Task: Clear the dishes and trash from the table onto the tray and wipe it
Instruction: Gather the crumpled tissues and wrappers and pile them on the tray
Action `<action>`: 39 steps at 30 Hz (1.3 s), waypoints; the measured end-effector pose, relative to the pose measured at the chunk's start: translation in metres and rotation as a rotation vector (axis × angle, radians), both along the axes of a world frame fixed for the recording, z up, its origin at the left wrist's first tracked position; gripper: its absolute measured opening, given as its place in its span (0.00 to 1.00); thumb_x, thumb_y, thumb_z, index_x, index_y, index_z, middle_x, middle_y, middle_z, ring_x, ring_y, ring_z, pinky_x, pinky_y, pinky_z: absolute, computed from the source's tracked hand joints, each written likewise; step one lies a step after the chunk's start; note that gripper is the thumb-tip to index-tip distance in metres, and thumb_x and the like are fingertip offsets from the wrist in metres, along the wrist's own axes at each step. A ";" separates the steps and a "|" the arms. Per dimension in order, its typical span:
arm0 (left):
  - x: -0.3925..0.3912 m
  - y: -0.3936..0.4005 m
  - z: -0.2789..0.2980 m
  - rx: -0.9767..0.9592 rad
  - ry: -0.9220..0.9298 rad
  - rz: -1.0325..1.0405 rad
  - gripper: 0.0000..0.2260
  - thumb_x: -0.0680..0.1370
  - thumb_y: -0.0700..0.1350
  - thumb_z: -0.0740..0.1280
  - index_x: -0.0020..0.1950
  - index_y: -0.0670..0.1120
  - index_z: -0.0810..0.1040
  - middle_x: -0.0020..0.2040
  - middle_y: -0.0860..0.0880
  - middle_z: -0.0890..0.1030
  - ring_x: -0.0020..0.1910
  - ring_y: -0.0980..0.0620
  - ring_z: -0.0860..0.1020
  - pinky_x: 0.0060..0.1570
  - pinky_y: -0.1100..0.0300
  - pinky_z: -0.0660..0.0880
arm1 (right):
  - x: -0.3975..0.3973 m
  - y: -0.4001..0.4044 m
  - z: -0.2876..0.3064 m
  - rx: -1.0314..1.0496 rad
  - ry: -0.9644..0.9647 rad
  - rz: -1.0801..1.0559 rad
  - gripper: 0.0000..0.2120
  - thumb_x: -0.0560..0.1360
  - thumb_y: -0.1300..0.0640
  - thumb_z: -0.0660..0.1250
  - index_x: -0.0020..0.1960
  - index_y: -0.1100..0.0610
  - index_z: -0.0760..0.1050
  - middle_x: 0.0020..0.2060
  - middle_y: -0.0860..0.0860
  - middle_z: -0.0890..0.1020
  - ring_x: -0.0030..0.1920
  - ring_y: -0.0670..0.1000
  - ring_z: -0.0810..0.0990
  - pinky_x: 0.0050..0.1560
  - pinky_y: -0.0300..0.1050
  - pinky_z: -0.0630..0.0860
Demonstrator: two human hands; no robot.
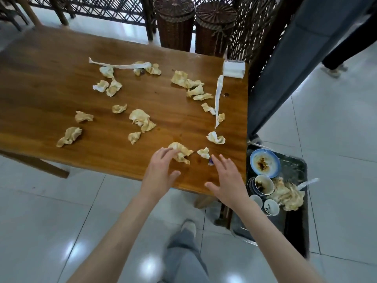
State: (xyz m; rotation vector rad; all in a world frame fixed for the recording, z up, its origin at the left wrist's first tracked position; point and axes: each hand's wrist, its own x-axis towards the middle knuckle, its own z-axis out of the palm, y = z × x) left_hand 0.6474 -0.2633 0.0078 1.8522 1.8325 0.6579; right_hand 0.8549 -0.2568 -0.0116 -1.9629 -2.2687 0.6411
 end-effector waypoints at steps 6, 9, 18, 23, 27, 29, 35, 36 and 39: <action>0.011 0.055 -0.038 -0.025 -0.005 -0.045 0.24 0.71 0.43 0.73 0.66 0.49 0.73 0.67 0.49 0.72 0.69 0.50 0.65 0.68 0.58 0.62 | -0.001 0.054 -0.037 -0.003 -0.011 0.013 0.38 0.74 0.42 0.65 0.75 0.45 0.48 0.76 0.51 0.53 0.75 0.56 0.49 0.72 0.55 0.54; 0.013 0.076 -0.054 -0.060 0.041 -0.075 0.24 0.72 0.45 0.73 0.67 0.52 0.73 0.68 0.51 0.71 0.70 0.51 0.63 0.65 0.61 0.58 | 0.002 0.073 -0.050 0.005 -0.035 -0.003 0.38 0.73 0.42 0.66 0.75 0.46 0.49 0.75 0.51 0.54 0.75 0.56 0.50 0.71 0.54 0.55; 0.006 0.105 -0.087 -0.069 0.168 -0.176 0.11 0.72 0.47 0.72 0.54 0.50 0.81 0.57 0.52 0.78 0.59 0.50 0.70 0.58 0.55 0.69 | 0.009 0.109 -0.072 -0.010 -0.112 0.024 0.43 0.69 0.36 0.66 0.75 0.45 0.47 0.76 0.53 0.50 0.75 0.57 0.45 0.71 0.59 0.55; 0.006 0.107 -0.096 0.038 0.177 -0.179 0.03 0.74 0.45 0.70 0.46 0.46 0.81 0.50 0.49 0.80 0.54 0.47 0.74 0.58 0.50 0.68 | 0.000 0.121 -0.078 0.001 -0.207 0.117 0.41 0.69 0.30 0.57 0.75 0.42 0.46 0.76 0.55 0.44 0.75 0.60 0.40 0.70 0.63 0.49; 0.008 0.111 -0.100 0.066 0.212 -0.140 0.01 0.74 0.43 0.70 0.43 0.46 0.79 0.45 0.47 0.80 0.52 0.45 0.76 0.62 0.42 0.66 | -0.005 0.125 -0.081 0.003 -0.274 0.198 0.34 0.73 0.34 0.56 0.74 0.47 0.54 0.75 0.56 0.53 0.74 0.62 0.48 0.69 0.63 0.55; 0.006 0.111 -0.103 0.086 0.246 -0.152 0.02 0.73 0.42 0.71 0.43 0.46 0.79 0.44 0.46 0.79 0.50 0.45 0.76 0.61 0.40 0.67 | -0.005 0.126 -0.080 0.042 -0.284 0.214 0.29 0.74 0.38 0.60 0.70 0.50 0.63 0.71 0.59 0.63 0.71 0.63 0.59 0.65 0.62 0.64; 0.005 0.120 -0.106 0.168 0.286 -0.243 0.04 0.72 0.42 0.72 0.45 0.44 0.80 0.40 0.46 0.78 0.39 0.47 0.74 0.39 0.54 0.71 | -0.006 0.134 -0.079 0.241 -0.269 0.231 0.13 0.72 0.48 0.68 0.48 0.56 0.74 0.45 0.56 0.77 0.43 0.56 0.75 0.38 0.48 0.73; 0.005 0.121 -0.106 0.171 0.290 -0.245 0.05 0.71 0.42 0.73 0.45 0.44 0.80 0.40 0.47 0.78 0.38 0.47 0.74 0.37 0.55 0.69 | -0.006 0.134 -0.079 0.246 -0.264 0.237 0.12 0.72 0.48 0.69 0.46 0.56 0.74 0.42 0.56 0.76 0.40 0.55 0.74 0.35 0.47 0.72; 0.006 0.121 -0.106 0.191 0.318 -0.229 0.04 0.72 0.43 0.72 0.44 0.45 0.80 0.39 0.47 0.78 0.38 0.48 0.74 0.38 0.56 0.68 | -0.007 0.135 -0.079 0.271 -0.268 0.276 0.11 0.71 0.49 0.70 0.44 0.57 0.75 0.37 0.54 0.76 0.36 0.52 0.73 0.31 0.43 0.69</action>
